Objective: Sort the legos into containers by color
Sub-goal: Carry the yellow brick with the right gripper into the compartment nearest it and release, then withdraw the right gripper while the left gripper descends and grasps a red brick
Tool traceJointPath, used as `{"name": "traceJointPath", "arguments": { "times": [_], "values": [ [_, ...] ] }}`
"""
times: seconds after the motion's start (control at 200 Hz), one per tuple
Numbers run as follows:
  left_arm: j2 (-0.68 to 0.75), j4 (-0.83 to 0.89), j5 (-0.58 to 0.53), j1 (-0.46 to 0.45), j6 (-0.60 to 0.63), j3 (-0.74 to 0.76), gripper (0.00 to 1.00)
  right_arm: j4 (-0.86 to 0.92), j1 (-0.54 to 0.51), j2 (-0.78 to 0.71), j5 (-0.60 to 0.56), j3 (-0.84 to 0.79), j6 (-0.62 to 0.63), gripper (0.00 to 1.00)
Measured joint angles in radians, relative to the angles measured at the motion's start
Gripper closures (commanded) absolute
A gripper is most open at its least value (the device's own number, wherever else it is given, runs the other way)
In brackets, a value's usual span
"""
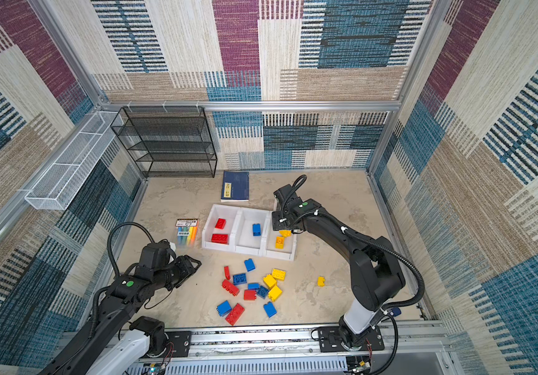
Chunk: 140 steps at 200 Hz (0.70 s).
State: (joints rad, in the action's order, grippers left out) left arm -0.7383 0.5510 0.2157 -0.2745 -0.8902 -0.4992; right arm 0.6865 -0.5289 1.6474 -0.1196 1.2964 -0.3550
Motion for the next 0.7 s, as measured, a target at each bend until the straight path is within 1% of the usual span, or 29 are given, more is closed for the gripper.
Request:
{"name": "traceJointPath", "arguments": {
  "times": [0.326, 0.556, 0.701],
  "values": [
    [0.0, 0.0, 0.002, -0.001, 0.0, 0.01, 0.46, 0.003, 0.0, -0.057, 0.023, -0.02, -0.011, 0.22],
    [-0.015, 0.0, 0.023, -0.004, 0.0, 0.012, 0.46, 0.002, 0.0, -0.149, 0.042, -0.1, -0.028, 0.22],
    [-0.064, -0.02, 0.024, -0.038, 0.0, 0.011, 0.46, 0.001, 0.0, -0.203, 0.068, -0.152, -0.041, 0.22]
  ]
}}
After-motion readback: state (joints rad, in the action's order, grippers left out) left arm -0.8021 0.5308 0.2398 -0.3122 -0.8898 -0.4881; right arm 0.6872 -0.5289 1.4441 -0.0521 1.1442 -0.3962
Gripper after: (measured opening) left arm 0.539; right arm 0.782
